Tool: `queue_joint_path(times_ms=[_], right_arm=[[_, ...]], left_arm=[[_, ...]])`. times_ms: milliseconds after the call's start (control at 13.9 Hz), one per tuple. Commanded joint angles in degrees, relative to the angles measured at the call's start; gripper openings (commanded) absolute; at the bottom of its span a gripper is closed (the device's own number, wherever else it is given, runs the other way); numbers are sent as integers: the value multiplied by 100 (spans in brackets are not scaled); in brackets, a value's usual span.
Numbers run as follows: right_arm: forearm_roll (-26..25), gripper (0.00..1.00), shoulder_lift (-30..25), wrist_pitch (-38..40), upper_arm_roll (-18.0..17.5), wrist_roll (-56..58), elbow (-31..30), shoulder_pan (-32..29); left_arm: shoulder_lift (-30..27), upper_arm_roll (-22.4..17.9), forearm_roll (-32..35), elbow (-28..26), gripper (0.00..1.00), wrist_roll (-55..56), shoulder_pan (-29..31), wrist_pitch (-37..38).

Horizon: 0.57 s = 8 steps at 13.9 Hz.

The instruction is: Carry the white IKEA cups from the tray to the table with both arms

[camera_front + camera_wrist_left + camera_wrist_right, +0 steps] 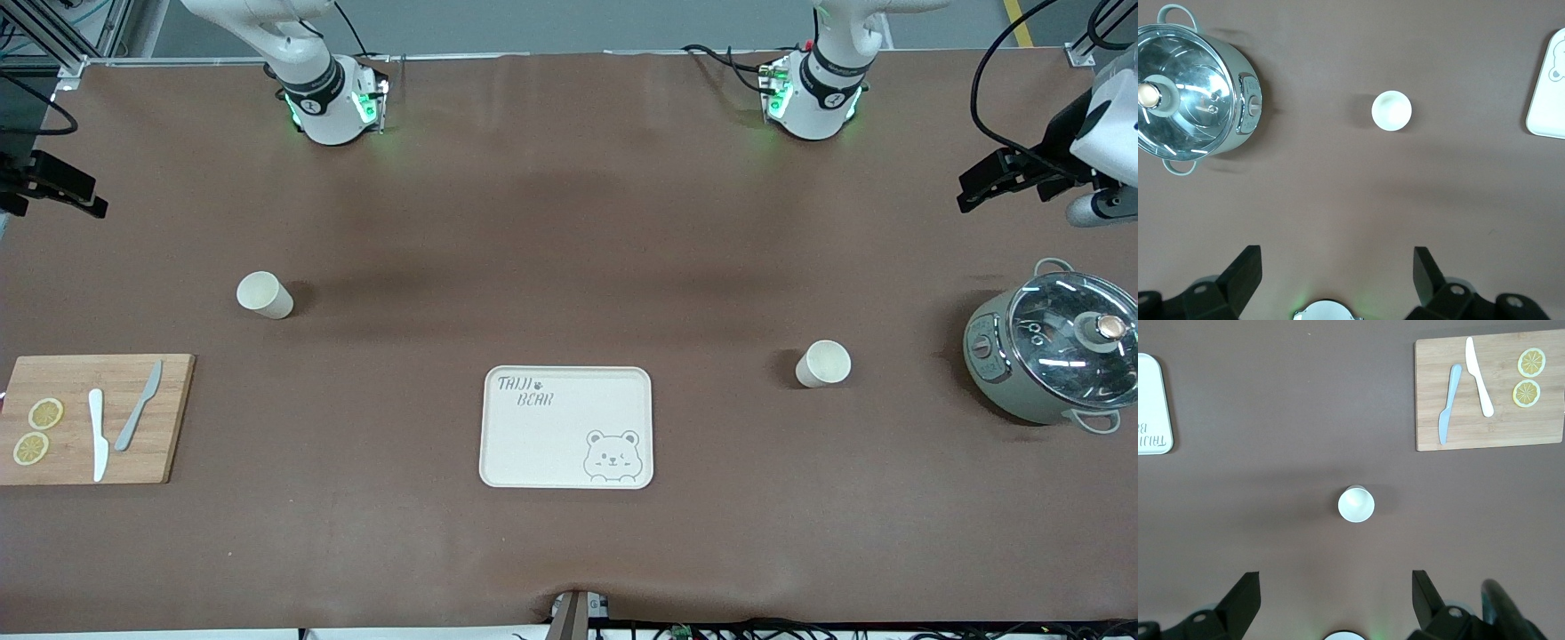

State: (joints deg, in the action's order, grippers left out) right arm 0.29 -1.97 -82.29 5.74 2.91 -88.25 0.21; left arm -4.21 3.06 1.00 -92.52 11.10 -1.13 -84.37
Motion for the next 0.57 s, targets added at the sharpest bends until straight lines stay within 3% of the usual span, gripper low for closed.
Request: queue_joint_path(times_ms=[0,502], right_arm=[[85,100,-155,-7,-38,69,-149,-82],[85,100,-155,-15,-38,69,-149,-82]], left_arm=[[42,10,-39,136,100,-90,-10,26],[219,10,-56,331,100,-82,-37,26]])
